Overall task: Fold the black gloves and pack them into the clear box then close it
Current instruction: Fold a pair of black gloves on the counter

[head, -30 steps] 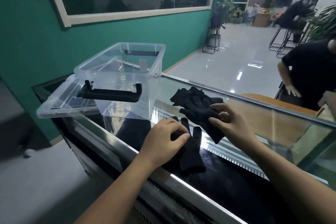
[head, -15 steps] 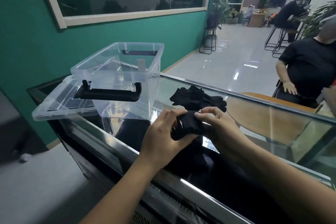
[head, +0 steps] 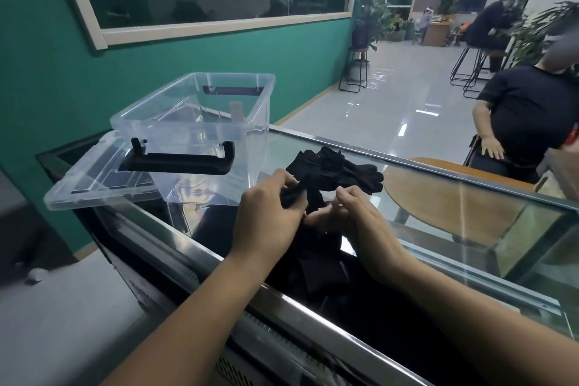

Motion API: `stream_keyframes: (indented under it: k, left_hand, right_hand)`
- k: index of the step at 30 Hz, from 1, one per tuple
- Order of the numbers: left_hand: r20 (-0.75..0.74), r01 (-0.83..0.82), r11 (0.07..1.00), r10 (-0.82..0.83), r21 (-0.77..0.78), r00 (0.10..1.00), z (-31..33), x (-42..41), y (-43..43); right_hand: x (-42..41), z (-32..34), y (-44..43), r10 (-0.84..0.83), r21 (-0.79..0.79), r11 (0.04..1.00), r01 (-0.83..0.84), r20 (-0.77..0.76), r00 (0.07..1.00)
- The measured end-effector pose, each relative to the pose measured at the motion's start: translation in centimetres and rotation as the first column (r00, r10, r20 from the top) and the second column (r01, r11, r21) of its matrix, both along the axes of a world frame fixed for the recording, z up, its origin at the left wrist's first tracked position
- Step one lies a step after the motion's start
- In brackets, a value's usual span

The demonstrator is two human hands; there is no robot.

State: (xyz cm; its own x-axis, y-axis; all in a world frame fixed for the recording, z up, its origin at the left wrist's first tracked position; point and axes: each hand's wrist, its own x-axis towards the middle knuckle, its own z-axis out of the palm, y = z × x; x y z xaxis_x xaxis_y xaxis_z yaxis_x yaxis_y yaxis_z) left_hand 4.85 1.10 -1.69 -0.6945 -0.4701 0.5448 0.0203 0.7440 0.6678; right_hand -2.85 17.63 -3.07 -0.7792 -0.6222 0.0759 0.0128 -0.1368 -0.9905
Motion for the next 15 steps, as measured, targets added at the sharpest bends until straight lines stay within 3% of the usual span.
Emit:
stream_keyframes:
  k: [6,11,15]
  left_hand:
    - [-0.041,0.003,0.955,0.010,0.298,0.999,2.8,-1.6,-0.6]
    - [-0.172,0.162,0.738,-0.063,0.655,0.983,3.6,-1.9,0.3]
    - [-0.238,0.249,0.573,-0.096,0.781,0.966,3.4,-0.8,1.5]
  right_hand:
    - [0.0,0.2,0.3,0.028,0.006,1.000,-0.028,-0.076,0.997]
    - [0.8,1.1,0.5,0.004,0.097,0.995,0.015,-0.193,0.981]
    - [1.7,1.4,0.3,0.100,0.136,0.987,-0.087,-0.090,0.991]
